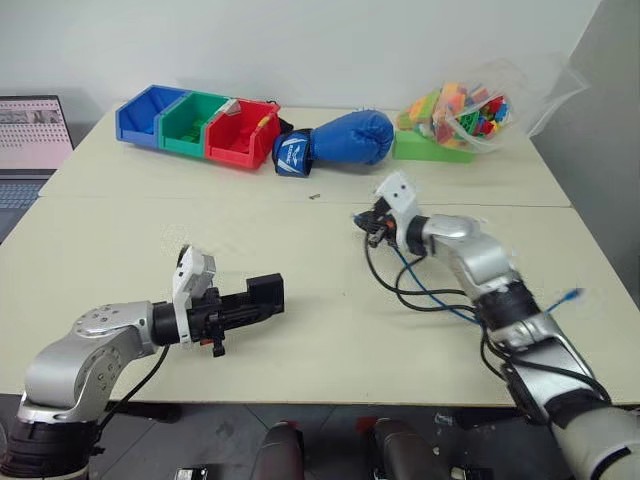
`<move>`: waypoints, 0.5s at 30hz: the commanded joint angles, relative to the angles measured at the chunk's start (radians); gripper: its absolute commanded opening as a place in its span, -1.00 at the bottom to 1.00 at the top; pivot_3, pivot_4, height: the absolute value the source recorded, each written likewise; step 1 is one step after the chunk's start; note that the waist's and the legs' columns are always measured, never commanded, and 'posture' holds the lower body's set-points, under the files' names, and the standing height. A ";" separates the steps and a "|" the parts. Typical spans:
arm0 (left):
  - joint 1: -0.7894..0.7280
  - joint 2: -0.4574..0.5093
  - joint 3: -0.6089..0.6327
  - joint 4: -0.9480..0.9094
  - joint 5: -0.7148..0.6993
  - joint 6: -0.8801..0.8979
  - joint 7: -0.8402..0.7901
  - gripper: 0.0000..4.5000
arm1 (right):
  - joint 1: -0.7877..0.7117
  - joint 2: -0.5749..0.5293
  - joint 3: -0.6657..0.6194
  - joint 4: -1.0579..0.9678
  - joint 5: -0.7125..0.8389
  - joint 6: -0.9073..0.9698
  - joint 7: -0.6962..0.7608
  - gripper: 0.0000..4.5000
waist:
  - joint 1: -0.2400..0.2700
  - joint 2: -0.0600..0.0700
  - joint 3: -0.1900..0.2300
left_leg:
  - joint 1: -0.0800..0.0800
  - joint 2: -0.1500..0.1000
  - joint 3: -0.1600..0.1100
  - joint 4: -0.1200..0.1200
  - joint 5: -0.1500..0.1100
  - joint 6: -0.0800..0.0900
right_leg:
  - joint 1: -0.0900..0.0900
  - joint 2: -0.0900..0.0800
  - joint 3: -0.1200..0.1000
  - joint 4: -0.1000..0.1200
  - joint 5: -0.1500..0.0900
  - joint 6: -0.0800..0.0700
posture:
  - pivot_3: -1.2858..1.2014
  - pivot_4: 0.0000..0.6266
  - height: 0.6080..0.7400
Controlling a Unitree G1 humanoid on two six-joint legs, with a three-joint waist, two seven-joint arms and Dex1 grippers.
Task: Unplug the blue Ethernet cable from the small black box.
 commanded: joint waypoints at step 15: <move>-0.108 -0.136 0.013 0.148 0.182 -0.188 0.261 -0.65 | -0.142 0.012 -0.136 0.267 -0.088 -0.211 0.049 0.34 | 0.001 0.001 0.001 | -0.002 0.000 0.001 -0.001 0.000 0.000 | -0.003 0.000 0.000 0.002 0.000 -0.001 | 0.03 -0.52 1.00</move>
